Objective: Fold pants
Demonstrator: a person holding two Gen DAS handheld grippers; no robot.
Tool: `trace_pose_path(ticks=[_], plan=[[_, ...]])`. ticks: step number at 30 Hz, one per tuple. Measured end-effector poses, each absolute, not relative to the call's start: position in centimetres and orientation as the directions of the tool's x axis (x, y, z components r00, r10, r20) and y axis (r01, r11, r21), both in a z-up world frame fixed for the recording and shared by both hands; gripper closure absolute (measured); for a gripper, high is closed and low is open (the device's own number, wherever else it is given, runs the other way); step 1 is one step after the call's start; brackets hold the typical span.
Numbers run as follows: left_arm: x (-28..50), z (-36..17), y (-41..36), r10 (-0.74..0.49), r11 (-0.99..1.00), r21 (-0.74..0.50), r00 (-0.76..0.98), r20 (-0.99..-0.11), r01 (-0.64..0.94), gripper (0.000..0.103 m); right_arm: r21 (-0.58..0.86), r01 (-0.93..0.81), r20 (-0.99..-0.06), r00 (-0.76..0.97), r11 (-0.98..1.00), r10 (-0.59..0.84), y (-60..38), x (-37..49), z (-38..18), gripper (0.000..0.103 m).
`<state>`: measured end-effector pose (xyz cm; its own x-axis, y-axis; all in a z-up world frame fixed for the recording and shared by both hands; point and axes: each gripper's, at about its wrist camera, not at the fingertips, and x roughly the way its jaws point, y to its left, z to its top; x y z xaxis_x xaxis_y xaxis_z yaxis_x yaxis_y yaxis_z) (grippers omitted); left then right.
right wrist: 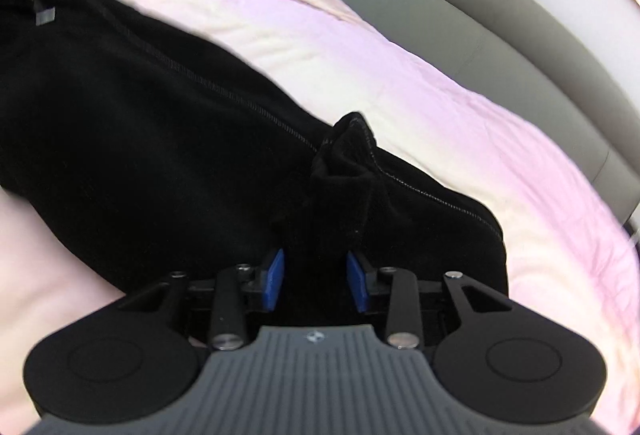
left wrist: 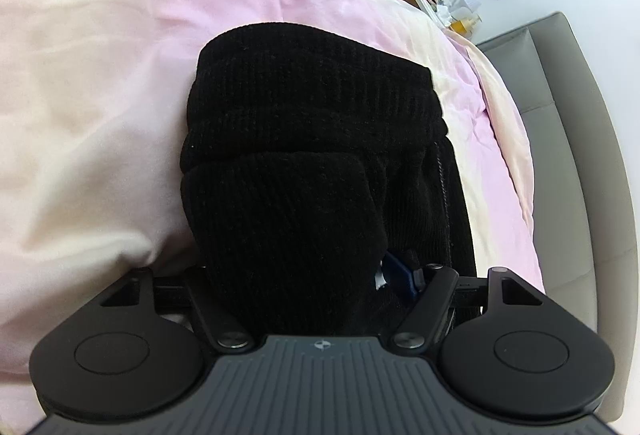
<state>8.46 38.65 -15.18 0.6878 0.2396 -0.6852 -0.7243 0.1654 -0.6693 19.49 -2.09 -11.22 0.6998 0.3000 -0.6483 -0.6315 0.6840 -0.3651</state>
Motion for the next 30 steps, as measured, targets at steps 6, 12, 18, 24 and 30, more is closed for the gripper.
trace_pose_path(ticks=[6, 12, 18, 24, 30], plan=[[7.1, -11.6, 36.4, 0.206, 0.264, -0.589, 0.641, -0.739, -0.764, 0.022, -0.239, -0.532, -0.608, 0.734, 0.812, 0.302, -6.5, 17.5, -7.4, 0.058], [4.2, -7.0, 28.5, 0.206, 0.387, -0.578, 0.679, -0.705, -0.718, 0.015, 0.118, -0.261, -0.611, 0.742, 0.958, 0.277, -13.5, 19.1, -5.3, 0.058], [9.8, -4.0, 17.9, 0.009, 0.665, -0.595, 0.802, -0.597, -0.451, 0.01, 0.172, -0.183, -0.606, 0.755, 0.968, 0.251, -15.8, 20.8, -5.9, 0.064], [21.8, -7.4, 10.6, -0.225, 0.788, -0.538, 0.673, -0.705, -0.3, 0.009, 0.136, -0.174, -0.806, 0.552, 0.975, 0.212, -16.5, 23.0, -13.3, 0.082], [28.5, -12.7, 8.9, -0.443, 0.634, -0.709, 0.607, -0.66, -0.308, 0.009, 0.256, -0.141, -0.775, 0.561, 0.956, 0.29, -18.0, 23.0, -11.7, 0.08]])
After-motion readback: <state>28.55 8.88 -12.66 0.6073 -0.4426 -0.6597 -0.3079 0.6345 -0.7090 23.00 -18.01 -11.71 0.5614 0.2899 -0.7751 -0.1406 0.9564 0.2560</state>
